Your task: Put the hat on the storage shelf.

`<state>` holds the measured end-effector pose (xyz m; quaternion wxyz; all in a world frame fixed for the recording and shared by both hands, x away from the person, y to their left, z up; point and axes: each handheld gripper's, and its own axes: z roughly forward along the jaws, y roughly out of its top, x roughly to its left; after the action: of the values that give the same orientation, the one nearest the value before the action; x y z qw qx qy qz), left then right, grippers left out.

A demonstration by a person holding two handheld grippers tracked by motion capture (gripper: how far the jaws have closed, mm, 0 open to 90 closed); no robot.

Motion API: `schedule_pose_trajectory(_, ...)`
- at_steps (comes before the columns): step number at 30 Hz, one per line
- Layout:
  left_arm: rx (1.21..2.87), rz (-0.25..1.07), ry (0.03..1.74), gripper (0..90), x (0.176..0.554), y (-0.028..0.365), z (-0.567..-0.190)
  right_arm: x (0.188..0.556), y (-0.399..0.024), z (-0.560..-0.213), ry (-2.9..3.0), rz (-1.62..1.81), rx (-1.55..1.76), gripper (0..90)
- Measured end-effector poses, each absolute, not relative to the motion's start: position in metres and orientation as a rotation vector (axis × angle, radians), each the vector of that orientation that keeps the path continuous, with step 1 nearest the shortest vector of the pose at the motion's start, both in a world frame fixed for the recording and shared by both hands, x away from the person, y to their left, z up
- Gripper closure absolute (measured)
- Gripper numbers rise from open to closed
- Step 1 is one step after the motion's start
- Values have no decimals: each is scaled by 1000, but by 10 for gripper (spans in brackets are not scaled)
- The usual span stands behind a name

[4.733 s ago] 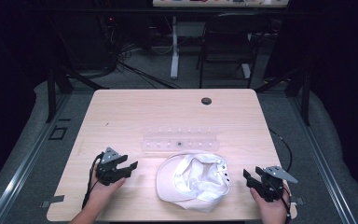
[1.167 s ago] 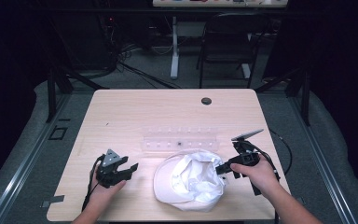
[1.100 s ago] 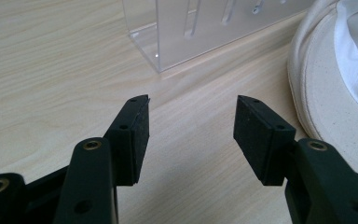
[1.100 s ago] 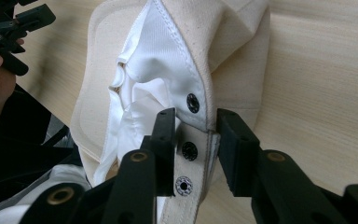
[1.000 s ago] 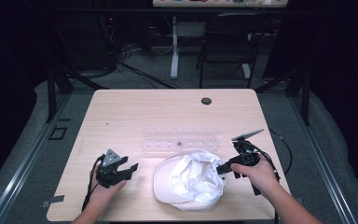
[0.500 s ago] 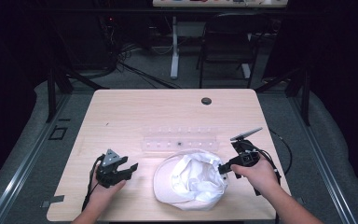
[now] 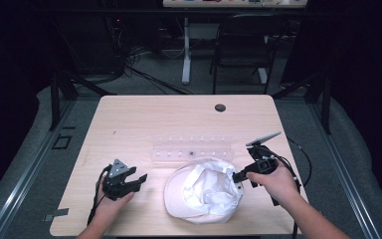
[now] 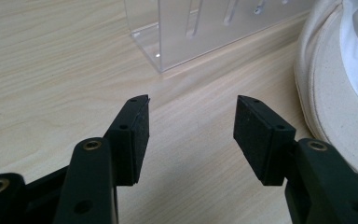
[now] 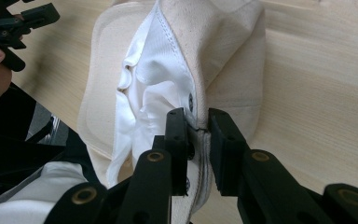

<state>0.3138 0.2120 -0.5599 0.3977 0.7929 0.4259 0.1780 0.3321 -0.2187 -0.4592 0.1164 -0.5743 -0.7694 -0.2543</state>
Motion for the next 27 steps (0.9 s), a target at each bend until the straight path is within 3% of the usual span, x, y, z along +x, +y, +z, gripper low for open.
schedule_pose_trajectory(27, 2003, 454, 1077, 463, 314, 212, -559, 340, -212, -427, -2093, -868, -1637, 786)
